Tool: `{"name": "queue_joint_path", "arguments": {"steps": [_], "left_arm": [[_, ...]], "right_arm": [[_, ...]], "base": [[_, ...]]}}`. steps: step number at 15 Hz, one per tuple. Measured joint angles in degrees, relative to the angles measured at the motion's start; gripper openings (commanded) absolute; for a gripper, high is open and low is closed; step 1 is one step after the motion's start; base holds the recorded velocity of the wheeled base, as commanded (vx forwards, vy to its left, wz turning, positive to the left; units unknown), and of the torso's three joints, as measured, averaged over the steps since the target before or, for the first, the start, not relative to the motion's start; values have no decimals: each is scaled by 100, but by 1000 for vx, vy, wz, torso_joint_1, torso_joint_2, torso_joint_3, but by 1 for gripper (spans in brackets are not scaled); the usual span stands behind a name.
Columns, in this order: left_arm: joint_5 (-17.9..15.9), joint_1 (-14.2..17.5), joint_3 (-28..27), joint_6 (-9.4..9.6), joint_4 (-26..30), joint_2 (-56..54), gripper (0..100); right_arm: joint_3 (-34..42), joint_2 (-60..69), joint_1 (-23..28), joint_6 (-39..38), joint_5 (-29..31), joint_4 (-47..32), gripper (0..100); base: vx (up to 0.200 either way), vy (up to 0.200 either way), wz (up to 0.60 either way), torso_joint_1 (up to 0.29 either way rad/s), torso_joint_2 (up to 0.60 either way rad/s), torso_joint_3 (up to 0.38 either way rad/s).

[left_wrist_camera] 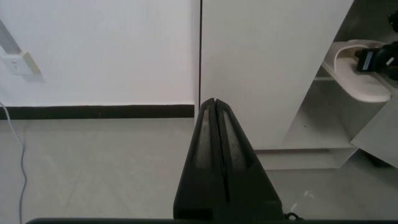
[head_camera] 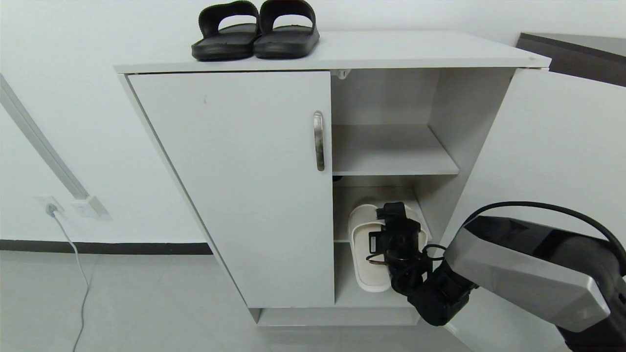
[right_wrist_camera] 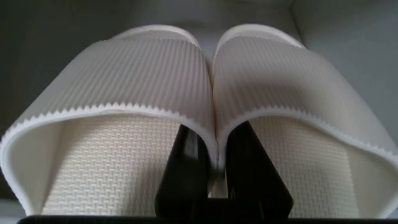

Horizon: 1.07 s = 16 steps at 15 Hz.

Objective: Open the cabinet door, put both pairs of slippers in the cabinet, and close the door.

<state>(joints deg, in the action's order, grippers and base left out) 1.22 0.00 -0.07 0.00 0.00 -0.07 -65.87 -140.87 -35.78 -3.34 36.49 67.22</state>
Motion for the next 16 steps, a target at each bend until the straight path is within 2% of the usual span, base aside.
{"name": "queue_joint_path", "arguments": {"steps": [3,9,16], "left_arm": [[-2,0,0,0,0,0,0],[0,0,0,0,0,0,0],[-2,0,0,0,0,0,0]], "right_arm": [[-610,-182,130,6,-17,-252,0],[-1362,-358,288,1,-380,-897,0],[-2434,-750,472,9,-529,-1495,0]], "base": [[0,0,0,0,0,0],[0,0,0,0,0,0],[0,0,0,0,0,0]]}}
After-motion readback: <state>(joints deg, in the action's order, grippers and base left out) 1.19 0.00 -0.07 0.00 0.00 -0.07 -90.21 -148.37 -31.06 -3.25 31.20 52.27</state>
